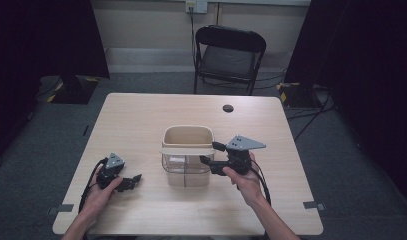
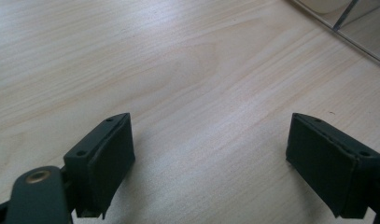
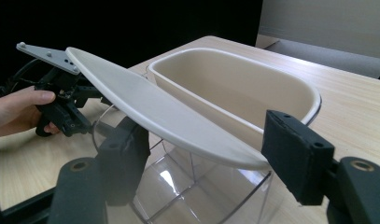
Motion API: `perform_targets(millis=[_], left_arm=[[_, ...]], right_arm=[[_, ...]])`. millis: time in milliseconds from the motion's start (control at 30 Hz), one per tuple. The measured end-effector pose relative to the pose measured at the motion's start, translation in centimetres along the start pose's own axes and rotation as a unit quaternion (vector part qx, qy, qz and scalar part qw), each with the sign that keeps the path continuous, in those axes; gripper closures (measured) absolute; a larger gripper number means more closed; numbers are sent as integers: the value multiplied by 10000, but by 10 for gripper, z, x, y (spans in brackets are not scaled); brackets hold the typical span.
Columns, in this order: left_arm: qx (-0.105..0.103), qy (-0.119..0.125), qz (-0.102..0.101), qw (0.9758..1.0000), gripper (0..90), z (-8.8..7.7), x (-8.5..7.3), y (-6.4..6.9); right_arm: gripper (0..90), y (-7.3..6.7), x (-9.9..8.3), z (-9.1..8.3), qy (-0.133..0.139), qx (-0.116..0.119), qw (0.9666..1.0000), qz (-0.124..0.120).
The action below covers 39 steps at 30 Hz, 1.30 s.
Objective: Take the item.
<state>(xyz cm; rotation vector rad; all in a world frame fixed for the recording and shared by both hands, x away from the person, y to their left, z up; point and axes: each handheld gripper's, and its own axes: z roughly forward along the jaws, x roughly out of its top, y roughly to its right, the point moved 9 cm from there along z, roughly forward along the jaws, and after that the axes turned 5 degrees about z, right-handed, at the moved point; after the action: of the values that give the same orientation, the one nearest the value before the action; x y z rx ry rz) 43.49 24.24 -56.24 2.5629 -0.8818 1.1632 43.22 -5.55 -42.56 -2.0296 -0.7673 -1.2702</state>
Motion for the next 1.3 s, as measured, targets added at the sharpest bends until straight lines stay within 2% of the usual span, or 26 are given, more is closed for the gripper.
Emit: perform_targets(millis=[1300], left_arm=[[1, 3, 0, 10000, 146, 0, 0, 0]], right_arm=[[412, 1, 6, 5, -24, 144, 9999, 49]])
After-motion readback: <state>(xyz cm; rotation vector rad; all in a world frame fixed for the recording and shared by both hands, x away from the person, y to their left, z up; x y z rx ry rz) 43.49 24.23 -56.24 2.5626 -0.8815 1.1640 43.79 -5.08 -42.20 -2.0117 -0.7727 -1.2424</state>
